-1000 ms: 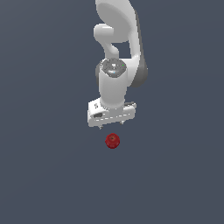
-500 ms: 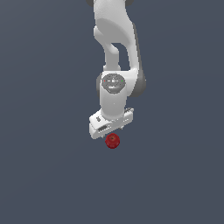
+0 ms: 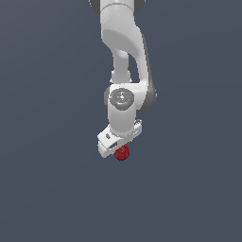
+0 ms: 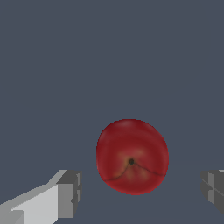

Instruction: Pick up the object and move it to a goal position.

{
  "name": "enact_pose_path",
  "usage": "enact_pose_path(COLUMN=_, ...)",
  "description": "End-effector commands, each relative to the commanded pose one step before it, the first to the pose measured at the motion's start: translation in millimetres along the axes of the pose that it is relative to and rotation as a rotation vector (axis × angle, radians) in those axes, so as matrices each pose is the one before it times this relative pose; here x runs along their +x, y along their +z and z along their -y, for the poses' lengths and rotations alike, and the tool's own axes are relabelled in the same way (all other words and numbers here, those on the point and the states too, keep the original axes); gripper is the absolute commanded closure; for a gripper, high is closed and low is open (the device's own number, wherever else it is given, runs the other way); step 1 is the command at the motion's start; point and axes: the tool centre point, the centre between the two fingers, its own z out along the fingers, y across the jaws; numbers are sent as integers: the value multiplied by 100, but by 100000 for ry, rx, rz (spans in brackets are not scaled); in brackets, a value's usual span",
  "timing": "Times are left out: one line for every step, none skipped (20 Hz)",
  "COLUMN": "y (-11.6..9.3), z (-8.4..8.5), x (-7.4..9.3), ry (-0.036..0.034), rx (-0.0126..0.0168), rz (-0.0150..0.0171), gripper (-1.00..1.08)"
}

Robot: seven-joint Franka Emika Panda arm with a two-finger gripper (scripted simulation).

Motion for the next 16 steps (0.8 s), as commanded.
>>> enact_pose_path(y=240, z=-43, x=116, ry=-1758, rx=135, rz=-104, gripper=-92)
enact_pose_path(y=53, z=-9, x=18, ry=-333, rx=33, rz=-12, gripper=-92)
enact_pose_path(y=32, z=-5, x=11, ry=-200, rx=20, rz=-7, gripper=-92)
enact_pose_path(y=11, z=-1, x=4, ry=-69, rx=7, rz=-3, gripper=-92)
enact_pose_path(y=-36, z=14, x=-40, ry=441, rx=-9, rz=57, gripper=-92)
enact_pose_path(y=38, z=-1, x=-2, ry=0, rx=0, rz=0, gripper=-92)
enact_pose_path(y=115, z=-4, x=-5, ry=0, rx=0, rz=0, gripper=-92)
enact_pose_path(y=190, z=-7, x=-9, ry=0, rx=0, rz=0, gripper=-92)
enact_pose_path(y=263, z=16, x=6, ry=-49, rx=1, rz=-5, gripper=-92)
enact_pose_path(y=338, z=14, x=2, ry=-49, rx=1, rz=-5, gripper=-92)
enact_pose_path(y=414, z=-13, x=-22, ry=0, rx=0, rz=0, gripper=-92)
enact_pose_path(y=483, z=30, x=6, ry=-84, rx=2, rz=-9, gripper=-92)
enact_pose_path(y=554, z=11, x=-14, ry=-49, rx=2, rz=-5, gripper=-92)
enact_pose_path(y=595, z=21, x=-10, ry=-69, rx=2, rz=-8, gripper=-92)
enact_pose_path(y=530, z=12, x=-13, ry=-48, rx=2, rz=-6, gripper=-92)
enact_pose_path(y=452, z=12, x=-6, ry=-48, rx=2, rz=-6, gripper=-92)
